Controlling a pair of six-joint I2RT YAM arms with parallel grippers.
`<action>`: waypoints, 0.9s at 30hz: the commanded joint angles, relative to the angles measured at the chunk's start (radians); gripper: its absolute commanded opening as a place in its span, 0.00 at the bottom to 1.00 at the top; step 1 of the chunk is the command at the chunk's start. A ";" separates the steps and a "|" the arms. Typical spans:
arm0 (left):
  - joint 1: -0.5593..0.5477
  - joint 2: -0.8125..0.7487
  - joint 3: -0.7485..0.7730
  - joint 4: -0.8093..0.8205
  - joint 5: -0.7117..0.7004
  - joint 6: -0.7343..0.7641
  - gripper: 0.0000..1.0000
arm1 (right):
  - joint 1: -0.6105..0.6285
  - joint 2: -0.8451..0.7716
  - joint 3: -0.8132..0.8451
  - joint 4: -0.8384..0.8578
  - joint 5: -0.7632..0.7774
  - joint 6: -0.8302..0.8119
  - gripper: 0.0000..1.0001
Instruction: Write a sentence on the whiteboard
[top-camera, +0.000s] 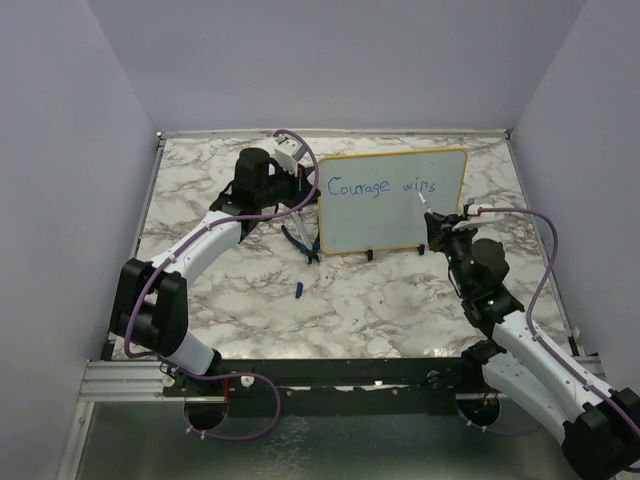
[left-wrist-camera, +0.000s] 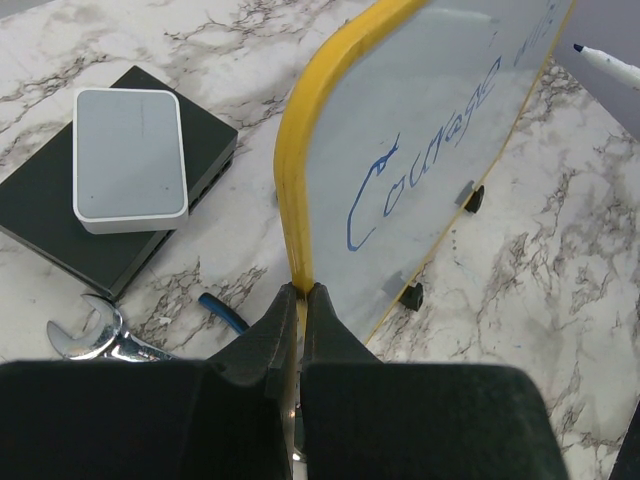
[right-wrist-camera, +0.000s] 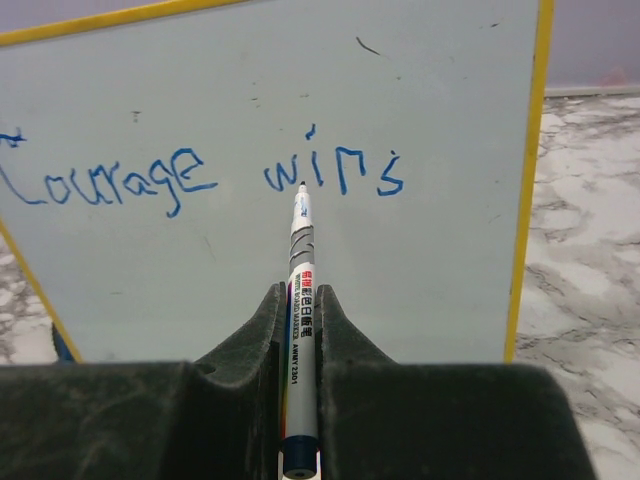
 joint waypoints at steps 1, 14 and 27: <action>-0.004 -0.021 -0.004 0.003 0.020 -0.004 0.00 | 0.001 -0.044 -0.003 -0.068 -0.124 0.056 0.01; -0.019 -0.022 -0.002 -0.006 0.022 -0.042 0.00 | 0.106 -0.012 -0.036 0.019 -0.219 0.157 0.01; -0.024 -0.004 0.006 -0.023 0.014 -0.018 0.00 | 0.450 0.278 0.012 0.282 0.063 0.102 0.01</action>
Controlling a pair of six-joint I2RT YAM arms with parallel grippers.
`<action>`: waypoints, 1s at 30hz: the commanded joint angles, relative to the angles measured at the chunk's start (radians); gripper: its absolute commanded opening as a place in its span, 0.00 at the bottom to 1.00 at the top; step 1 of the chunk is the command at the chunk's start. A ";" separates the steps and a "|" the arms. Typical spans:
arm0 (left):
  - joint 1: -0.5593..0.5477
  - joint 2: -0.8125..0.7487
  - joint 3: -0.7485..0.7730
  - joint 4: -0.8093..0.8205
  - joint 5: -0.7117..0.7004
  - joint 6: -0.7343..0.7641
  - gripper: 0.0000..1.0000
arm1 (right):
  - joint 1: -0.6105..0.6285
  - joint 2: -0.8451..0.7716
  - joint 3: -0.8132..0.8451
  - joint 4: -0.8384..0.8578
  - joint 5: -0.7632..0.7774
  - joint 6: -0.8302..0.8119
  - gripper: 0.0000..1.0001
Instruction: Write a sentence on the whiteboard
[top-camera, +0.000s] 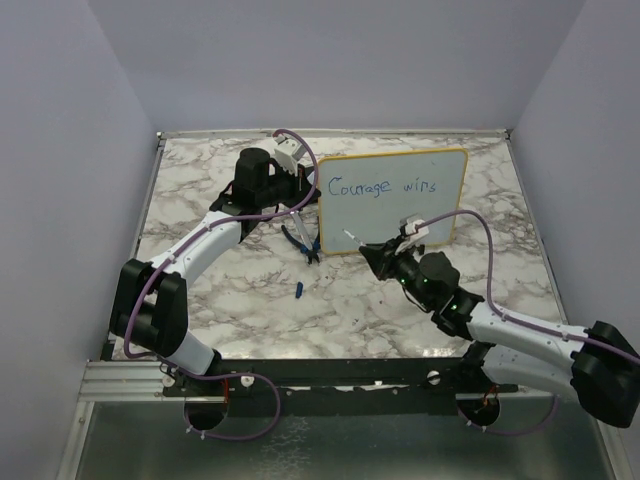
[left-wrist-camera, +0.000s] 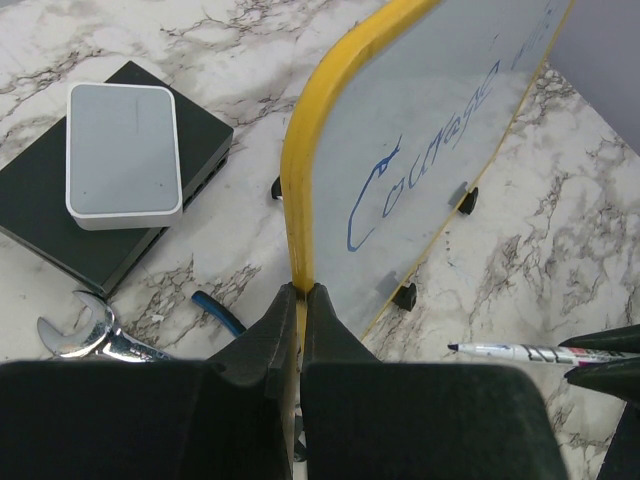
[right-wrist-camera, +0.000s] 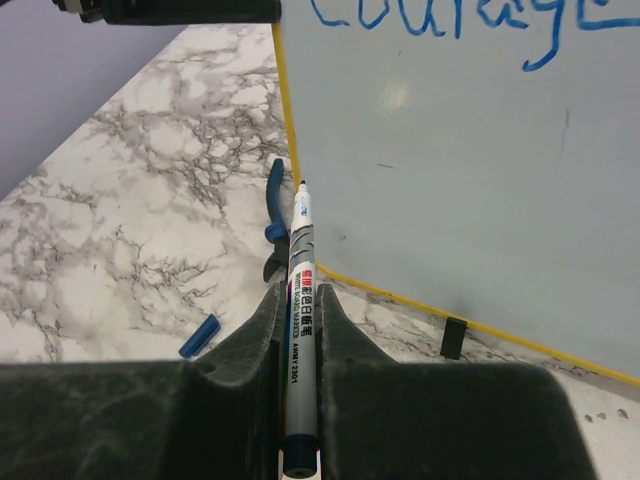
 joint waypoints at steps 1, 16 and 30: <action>-0.018 -0.004 0.005 -0.020 0.013 0.014 0.00 | 0.062 0.094 0.043 0.151 0.120 -0.032 0.01; -0.018 0.001 0.002 -0.024 0.014 0.016 0.00 | 0.087 0.191 0.055 0.192 0.177 -0.031 0.01; -0.018 -0.004 0.002 -0.025 0.012 0.017 0.00 | 0.086 0.265 0.079 0.251 0.233 -0.085 0.01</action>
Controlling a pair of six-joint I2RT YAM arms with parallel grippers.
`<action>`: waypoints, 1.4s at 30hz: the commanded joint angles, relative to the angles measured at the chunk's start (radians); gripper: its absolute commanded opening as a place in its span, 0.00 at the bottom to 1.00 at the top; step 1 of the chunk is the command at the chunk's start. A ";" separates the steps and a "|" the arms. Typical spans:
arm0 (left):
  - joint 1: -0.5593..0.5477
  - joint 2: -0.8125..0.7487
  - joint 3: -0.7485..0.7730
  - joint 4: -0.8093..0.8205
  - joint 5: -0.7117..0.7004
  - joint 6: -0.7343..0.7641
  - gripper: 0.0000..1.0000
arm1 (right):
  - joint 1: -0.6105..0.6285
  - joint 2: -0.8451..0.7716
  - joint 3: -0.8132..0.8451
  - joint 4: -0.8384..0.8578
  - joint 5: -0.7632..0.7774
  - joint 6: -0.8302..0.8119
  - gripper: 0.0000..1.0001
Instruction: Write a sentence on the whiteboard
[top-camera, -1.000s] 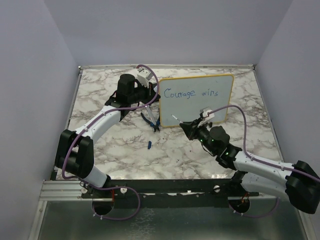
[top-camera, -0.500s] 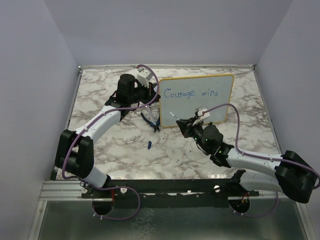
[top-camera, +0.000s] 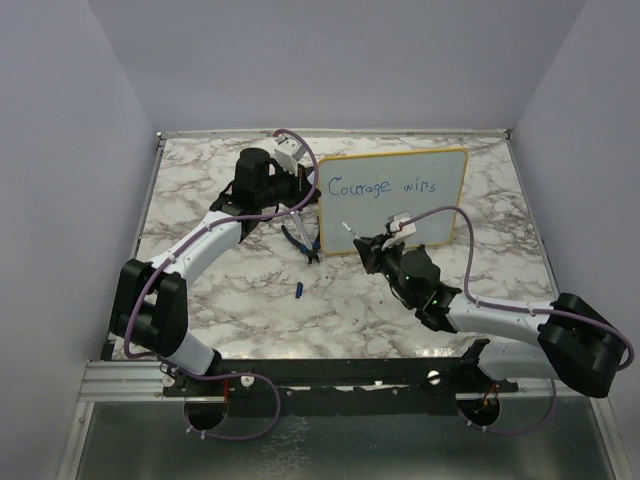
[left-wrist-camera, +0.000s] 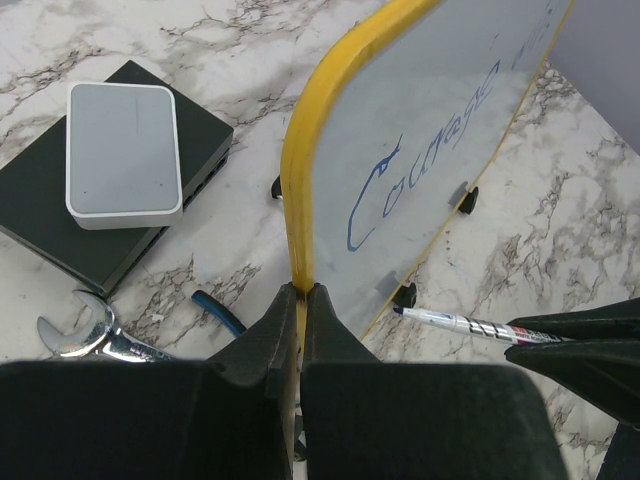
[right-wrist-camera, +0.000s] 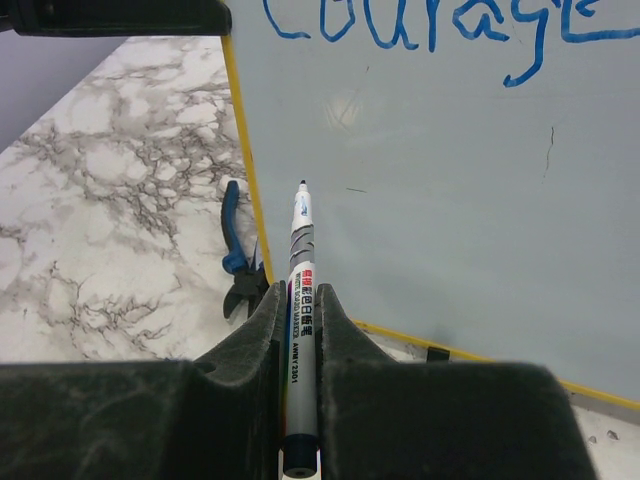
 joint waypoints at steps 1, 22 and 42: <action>-0.019 -0.004 0.001 -0.024 0.012 0.011 0.00 | 0.004 0.034 0.041 0.067 0.050 -0.044 0.01; -0.019 0.002 0.002 -0.025 0.021 0.014 0.00 | -0.040 0.128 0.104 0.089 0.022 -0.084 0.01; -0.018 -0.008 0.004 -0.026 0.017 0.017 0.00 | -0.040 0.156 0.096 0.039 -0.005 -0.060 0.01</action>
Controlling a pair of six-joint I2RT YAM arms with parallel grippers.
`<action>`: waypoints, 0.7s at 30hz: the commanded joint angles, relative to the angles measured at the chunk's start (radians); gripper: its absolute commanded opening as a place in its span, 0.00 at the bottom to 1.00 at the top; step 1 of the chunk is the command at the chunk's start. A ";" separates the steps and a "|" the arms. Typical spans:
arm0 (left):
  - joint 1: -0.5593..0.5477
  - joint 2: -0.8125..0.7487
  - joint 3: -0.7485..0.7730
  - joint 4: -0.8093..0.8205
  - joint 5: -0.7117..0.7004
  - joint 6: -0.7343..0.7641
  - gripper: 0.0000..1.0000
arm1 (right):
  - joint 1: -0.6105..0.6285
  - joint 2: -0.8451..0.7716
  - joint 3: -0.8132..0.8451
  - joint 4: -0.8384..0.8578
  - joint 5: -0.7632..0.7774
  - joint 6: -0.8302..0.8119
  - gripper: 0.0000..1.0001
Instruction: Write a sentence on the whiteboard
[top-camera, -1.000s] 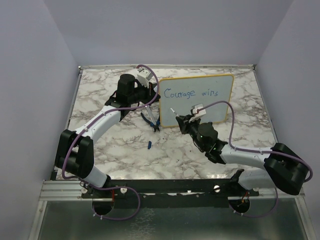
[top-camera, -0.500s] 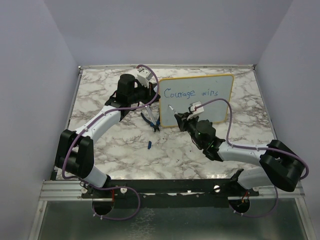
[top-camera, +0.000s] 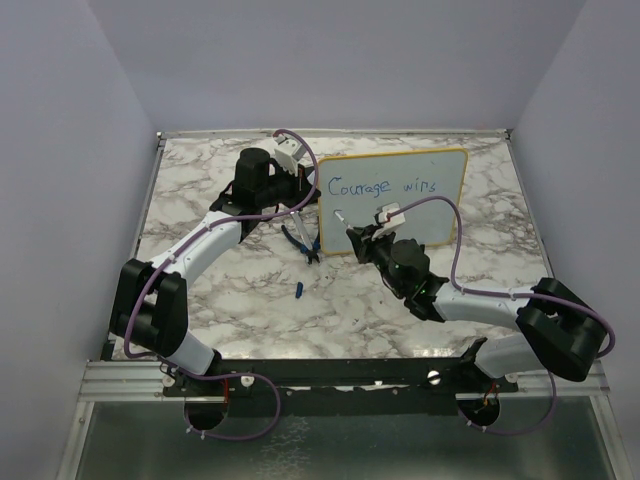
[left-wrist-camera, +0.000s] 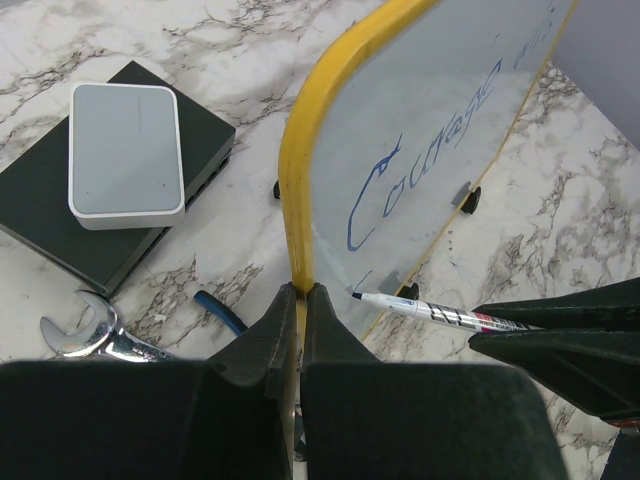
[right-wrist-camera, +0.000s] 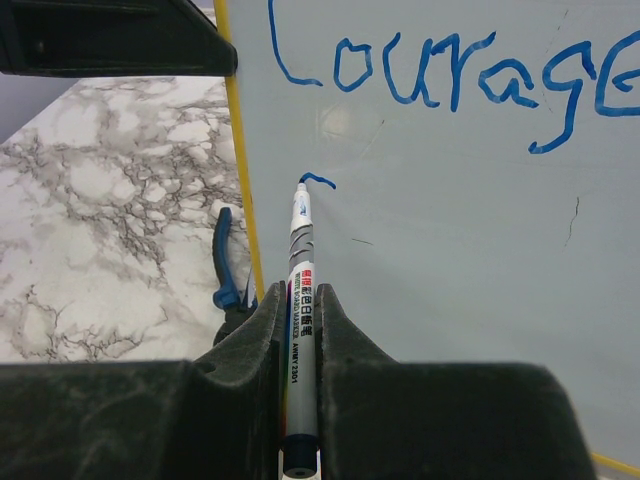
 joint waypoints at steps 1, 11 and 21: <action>-0.018 -0.007 0.004 -0.026 0.020 0.012 0.00 | -0.006 0.011 -0.002 -0.030 0.014 0.006 0.01; -0.018 -0.010 0.006 -0.026 0.021 0.012 0.00 | -0.006 0.006 -0.026 -0.051 -0.002 0.021 0.01; -0.018 -0.010 0.006 -0.026 0.020 0.011 0.00 | -0.005 -0.035 -0.032 -0.046 0.059 0.012 0.01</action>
